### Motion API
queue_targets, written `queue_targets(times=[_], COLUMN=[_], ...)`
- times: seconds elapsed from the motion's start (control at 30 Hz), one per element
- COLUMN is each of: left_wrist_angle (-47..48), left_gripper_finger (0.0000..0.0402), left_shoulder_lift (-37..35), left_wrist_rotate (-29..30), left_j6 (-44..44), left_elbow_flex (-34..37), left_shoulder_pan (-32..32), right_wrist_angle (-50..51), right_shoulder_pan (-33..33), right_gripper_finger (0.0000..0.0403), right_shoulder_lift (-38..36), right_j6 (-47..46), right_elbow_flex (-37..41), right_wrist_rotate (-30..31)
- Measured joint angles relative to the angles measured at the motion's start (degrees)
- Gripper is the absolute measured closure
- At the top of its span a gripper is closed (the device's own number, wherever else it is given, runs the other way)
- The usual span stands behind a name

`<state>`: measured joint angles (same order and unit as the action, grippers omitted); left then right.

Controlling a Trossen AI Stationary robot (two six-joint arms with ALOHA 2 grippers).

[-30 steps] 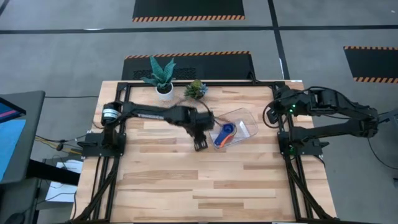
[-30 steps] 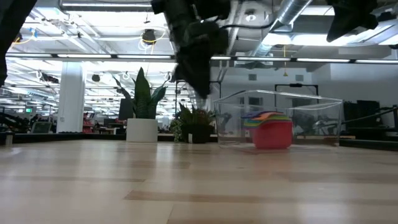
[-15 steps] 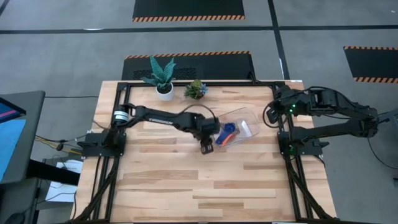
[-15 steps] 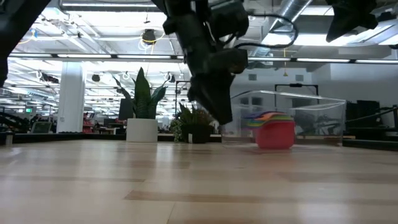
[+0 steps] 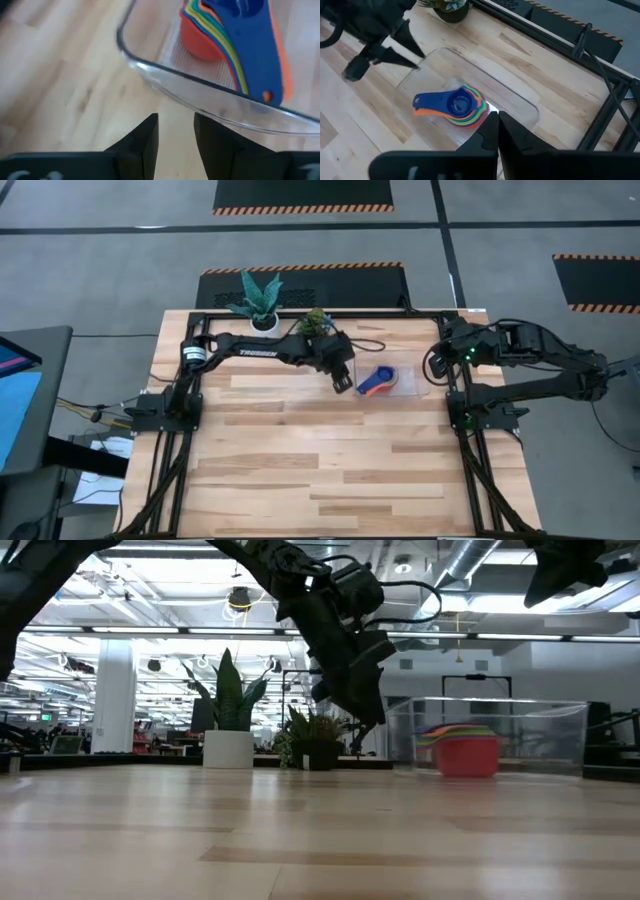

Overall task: Nest measuring cups in basket
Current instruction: Adjust the transparent bin, then adjust the stacked measuring cups in the transparent bin

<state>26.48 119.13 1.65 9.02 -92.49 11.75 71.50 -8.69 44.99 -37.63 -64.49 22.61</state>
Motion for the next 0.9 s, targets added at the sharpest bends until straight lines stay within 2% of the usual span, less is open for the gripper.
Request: queue_targets(times=[0.13, 0.23, 0.4, 0.53, 0.63, 0.9], left_wrist_angle=[-1.57, 1.90, 8.71, 13.73, 18.49, 30.17], left_gripper_finger=[0.0288, 0.0288, 0.0288, 0.0288, 0.0288, 0.0288], left_shoulder_lift=[-0.13, -0.68, -1.79, -2.49, -2.56, -2.62], left_wrist_rotate=[-0.01, -0.37, -1.37, -5.40, -5.25, 5.41], left_j6=[0.43, 2.58, 8.42, 12.91, 17.81, 27.24], left_elbow_flex=[0.00, 0.00, -0.02, -0.04, -0.04, -0.04], left_shoulder_pan=[0.92, 0.74, -2.42, -6.11, -8.77, -15.89], right_wrist_angle=[0.01, 0.01, -0.40, -4.09, -8.26, -13.13], right_shoulder_pan=[0.00, 0.00, 0.00, -0.02, 0.00, -3.94], right_gripper_finger=[0.0376, 0.0375, 0.0382, 0.0386, 0.0386, 0.0394], right_shoulder_lift=[0.00, -0.02, 1.11, 4.02, 7.71, 19.10], right_j6=[0.03, 1.89, 14.30, 22.57, 29.55, 41.88], right_elbow_flex=[0.00, 0.00, 0.00, 0.16, 0.93, 4.35], right_wrist_rotate=[0.00, 0.00, -1.07, -7.98, -12.99, -15.05])
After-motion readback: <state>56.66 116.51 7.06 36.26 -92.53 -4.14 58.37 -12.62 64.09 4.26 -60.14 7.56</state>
